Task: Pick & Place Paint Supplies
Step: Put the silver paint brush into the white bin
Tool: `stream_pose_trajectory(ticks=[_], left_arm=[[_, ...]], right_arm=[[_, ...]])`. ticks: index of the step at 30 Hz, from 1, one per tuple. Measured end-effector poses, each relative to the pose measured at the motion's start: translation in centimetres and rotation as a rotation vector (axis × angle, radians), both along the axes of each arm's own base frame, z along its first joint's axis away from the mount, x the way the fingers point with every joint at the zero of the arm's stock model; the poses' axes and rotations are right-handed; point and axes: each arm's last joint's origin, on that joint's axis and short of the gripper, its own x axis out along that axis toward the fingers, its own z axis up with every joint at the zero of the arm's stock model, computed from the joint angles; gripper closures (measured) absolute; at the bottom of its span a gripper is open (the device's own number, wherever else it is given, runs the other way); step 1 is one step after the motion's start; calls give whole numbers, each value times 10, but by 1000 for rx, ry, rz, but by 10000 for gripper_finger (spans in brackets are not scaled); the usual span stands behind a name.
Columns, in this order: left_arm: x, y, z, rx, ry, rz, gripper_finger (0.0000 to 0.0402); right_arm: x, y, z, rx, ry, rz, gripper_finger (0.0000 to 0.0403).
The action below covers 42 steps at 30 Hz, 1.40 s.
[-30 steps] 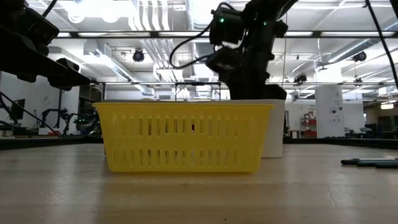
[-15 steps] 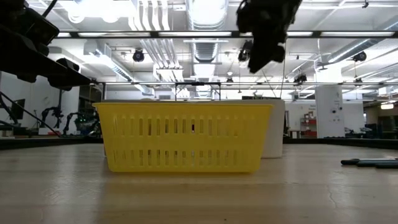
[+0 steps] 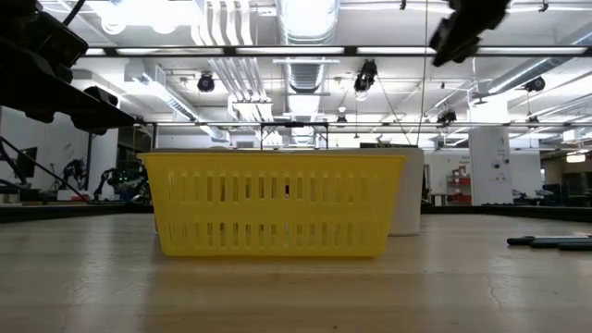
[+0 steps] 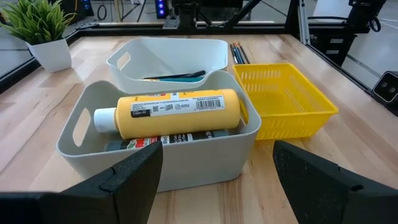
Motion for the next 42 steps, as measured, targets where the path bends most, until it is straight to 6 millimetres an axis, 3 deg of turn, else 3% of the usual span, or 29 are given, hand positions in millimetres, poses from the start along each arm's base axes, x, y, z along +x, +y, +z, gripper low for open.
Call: stream_pose_trajectory(ticks=[8,17,26,32,42], left_arm=[[0,0,0,0,0,0,96],[0,0,0,0,0,0,96],[0,0,0,0,0,0,96],[0,0,0,0,0,0,96],[0,0,0,0,0,0,96]], right_arm=[[-38,24,-28,133,40,-31,298],[-52,48,-71,222,209,-78,298],[-53,70,-96,248,332,-107,298],[-42,87,-105,252,317,-44,298],[-25,103,-140,179,459,-76,298]])
